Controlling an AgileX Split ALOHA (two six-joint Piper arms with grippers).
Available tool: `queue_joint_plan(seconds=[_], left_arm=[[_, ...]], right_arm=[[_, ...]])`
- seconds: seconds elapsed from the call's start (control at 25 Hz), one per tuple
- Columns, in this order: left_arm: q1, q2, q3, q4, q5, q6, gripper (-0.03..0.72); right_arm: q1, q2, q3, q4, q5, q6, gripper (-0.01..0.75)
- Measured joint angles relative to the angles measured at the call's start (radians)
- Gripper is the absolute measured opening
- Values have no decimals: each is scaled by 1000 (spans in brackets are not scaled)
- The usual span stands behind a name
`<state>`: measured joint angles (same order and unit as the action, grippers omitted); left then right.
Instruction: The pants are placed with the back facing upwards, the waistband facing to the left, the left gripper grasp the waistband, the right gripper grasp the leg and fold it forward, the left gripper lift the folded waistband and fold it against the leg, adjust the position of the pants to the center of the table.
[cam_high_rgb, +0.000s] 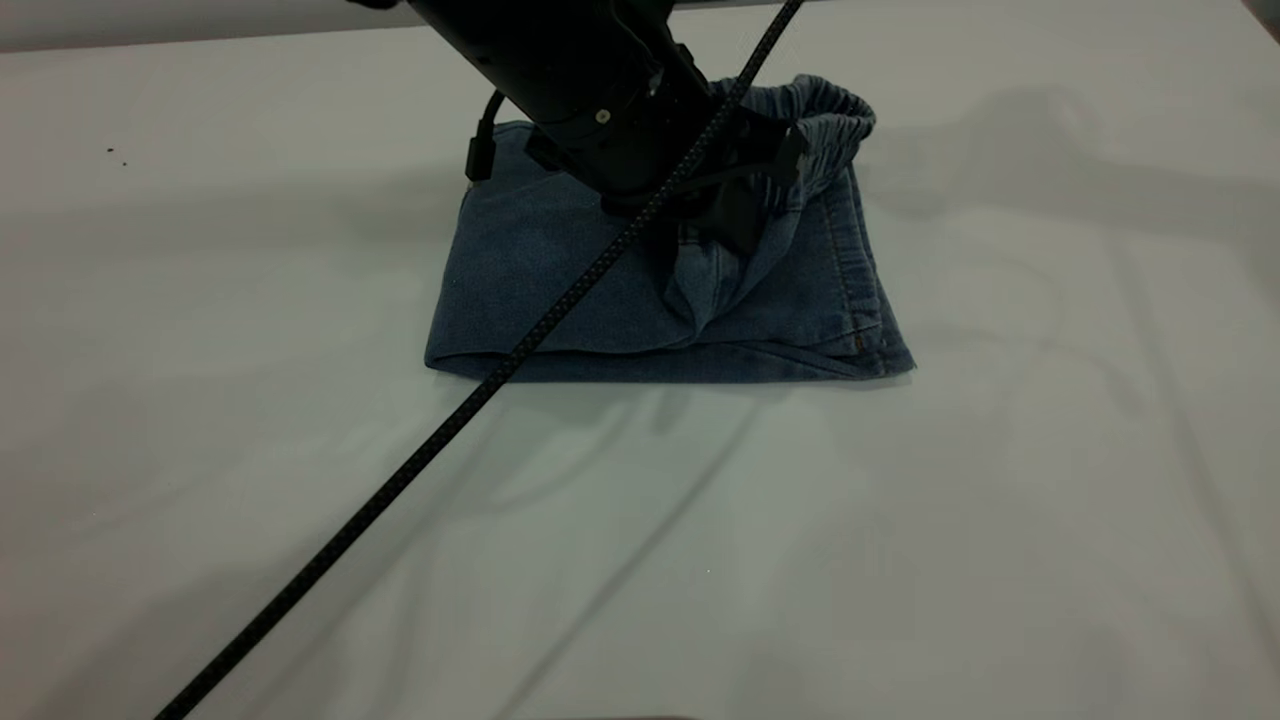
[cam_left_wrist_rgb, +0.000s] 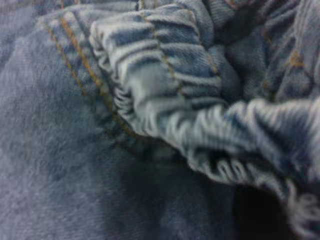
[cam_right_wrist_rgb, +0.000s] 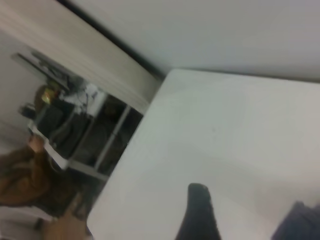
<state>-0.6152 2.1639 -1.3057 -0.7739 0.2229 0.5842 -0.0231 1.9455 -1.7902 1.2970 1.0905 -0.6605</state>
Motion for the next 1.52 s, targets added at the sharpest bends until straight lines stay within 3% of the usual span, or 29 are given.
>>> queue_joint_plan(seconds=[0.2,0.32,0.52,0.64,0.76,0.88,1.04,1.2,1.52], left_arm=[[14,-36,-38,9,109,59,526],[20,-105,-48,72,136,82,594],[62,-292,-48,281,187,32,581],[141,-405,-48,398,211,-61,579],[240,-498,-48,481,239,-159,579],[306,-570,-48,516,270,-211,579],[321,-626,-48,535,303,-219,579],[320,-632,-48,535,325,-220,579],[320,-632,-47,535,337,-221,577]], right_arm=[[0,-13,0,-28,1,39,470],[0,-13,0,-70,1,66,470],[15,-13,-1,-229,7,145,470],[51,-13,-1,-367,20,208,470],[139,-11,-1,-521,24,292,470],[279,26,-2,-679,4,411,470],[448,153,-2,-910,-68,639,470],[545,282,-2,-1103,-115,861,470],[601,418,-2,-1185,-226,1083,470]])
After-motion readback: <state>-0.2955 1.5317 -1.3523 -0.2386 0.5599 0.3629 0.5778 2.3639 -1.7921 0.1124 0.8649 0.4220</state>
